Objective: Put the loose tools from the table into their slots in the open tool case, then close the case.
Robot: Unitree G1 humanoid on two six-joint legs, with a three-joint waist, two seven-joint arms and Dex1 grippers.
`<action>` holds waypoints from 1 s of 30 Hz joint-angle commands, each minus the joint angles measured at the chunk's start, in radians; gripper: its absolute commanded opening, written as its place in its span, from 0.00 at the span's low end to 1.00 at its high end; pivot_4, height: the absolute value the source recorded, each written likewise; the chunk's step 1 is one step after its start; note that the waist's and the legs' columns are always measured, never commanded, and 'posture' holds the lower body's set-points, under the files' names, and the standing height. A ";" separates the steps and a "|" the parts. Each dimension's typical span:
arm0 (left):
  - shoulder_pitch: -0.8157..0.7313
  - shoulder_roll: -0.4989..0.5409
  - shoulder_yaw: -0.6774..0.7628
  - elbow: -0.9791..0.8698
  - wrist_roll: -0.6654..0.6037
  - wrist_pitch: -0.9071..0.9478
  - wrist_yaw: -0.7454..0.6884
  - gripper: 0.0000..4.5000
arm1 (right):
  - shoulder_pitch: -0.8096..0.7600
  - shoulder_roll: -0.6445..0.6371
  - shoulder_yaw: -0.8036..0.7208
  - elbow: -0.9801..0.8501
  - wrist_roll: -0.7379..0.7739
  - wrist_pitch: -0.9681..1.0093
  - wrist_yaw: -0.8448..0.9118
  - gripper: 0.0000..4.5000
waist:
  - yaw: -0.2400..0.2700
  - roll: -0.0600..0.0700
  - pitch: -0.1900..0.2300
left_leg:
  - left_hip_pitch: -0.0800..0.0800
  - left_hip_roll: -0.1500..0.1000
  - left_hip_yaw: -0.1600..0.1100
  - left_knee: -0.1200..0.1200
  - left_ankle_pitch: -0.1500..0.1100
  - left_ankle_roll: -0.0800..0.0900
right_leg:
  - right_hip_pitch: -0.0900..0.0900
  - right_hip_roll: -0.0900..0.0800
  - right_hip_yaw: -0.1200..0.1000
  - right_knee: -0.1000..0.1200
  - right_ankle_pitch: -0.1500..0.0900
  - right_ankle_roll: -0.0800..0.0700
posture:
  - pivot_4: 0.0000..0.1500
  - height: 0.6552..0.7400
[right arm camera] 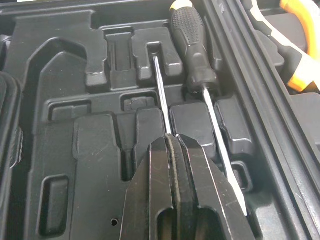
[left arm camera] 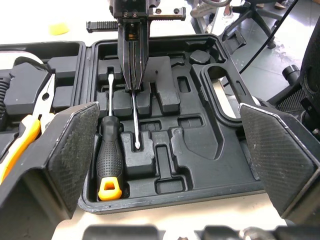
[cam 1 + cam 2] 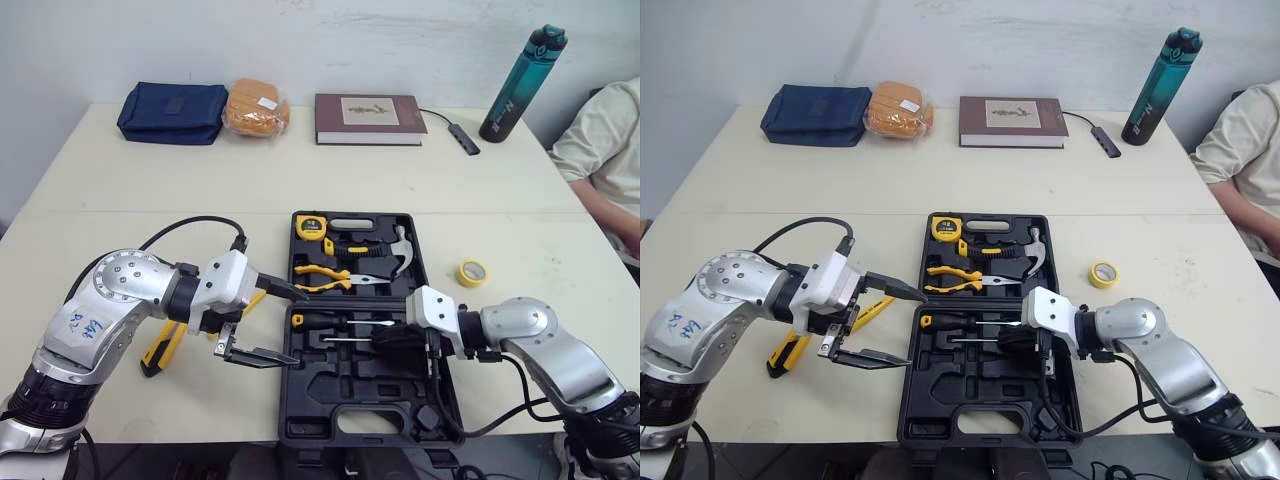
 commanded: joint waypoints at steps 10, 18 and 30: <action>0.081 -0.035 0.094 0.021 -0.018 0.029 0.125 1.00 | 0.112 0.007 -0.216 -0.127 0.138 0.093 -0.088 0.02 | 0.004 0.004 0.003 | -0.003 0.000 0.000 0.000 -0.001 0.001 | -0.002 0.000 0.000 0.000 0.000 0.000 | 1.00 1.00; 0.342 0.020 0.346 0.046 -0.045 0.077 0.186 1.00 | 0.313 -0.097 -0.600 -0.255 0.345 0.250 -0.066 0.73 | 0.003 0.007 0.005 | -0.003 0.001 0.000 0.000 -0.002 0.001 | -0.002 0.000 0.000 -0.001 0.000 0.000 | 1.00 1.00; 0.583 0.066 0.727 0.361 0.042 -0.009 0.223 1.00 | 0.548 -0.119 -1.047 -0.035 0.290 0.225 -0.037 0.99 | 0.002 0.007 0.005 | -0.003 0.001 0.001 -0.003 -0.004 0.003 | -0.002 -0.001 0.000 -0.005 0.000 0.000 | 1.00 1.00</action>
